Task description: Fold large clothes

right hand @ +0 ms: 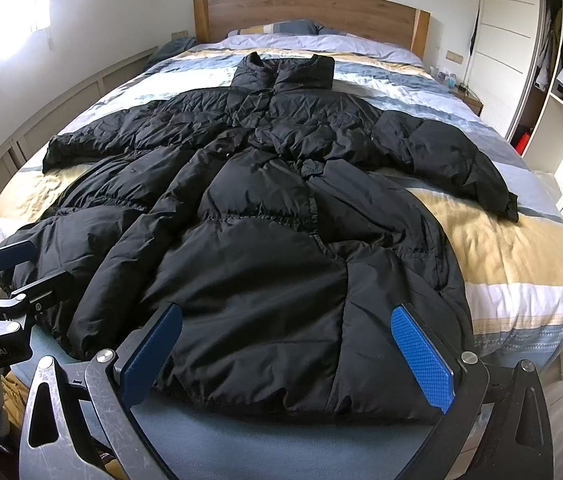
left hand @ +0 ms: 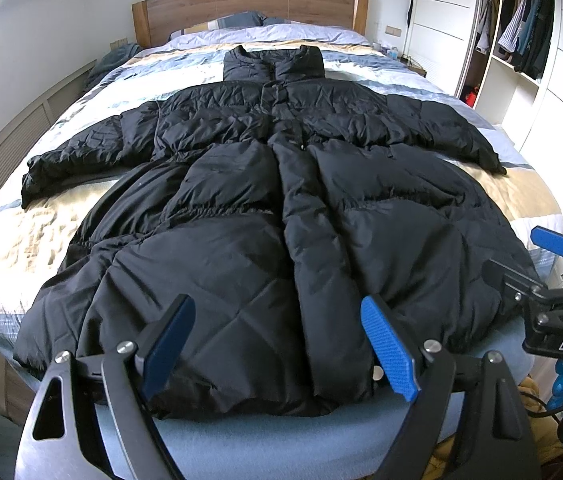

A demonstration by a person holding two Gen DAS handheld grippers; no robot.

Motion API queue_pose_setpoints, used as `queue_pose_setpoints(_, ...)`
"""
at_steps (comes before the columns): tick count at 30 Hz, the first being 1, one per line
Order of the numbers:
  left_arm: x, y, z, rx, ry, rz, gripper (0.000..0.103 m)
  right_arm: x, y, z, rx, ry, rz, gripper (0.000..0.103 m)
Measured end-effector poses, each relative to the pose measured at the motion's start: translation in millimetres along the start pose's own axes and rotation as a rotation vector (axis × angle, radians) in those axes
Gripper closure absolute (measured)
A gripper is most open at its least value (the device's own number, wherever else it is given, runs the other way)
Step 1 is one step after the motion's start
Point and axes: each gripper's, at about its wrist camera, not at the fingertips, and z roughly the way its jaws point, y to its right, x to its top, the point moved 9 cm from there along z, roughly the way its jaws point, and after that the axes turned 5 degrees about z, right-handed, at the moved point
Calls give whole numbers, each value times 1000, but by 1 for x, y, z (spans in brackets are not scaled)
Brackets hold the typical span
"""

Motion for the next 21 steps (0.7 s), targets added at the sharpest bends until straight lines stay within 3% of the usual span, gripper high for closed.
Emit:
queue_pose_setpoints(11,14,-7,1,36,8,11,18,8,0,2,4,-3,0,0)
queue_pose_setpoints(21,38,-34,-2,45,40,-23,18,40,-5,4,14,12,-20,0)
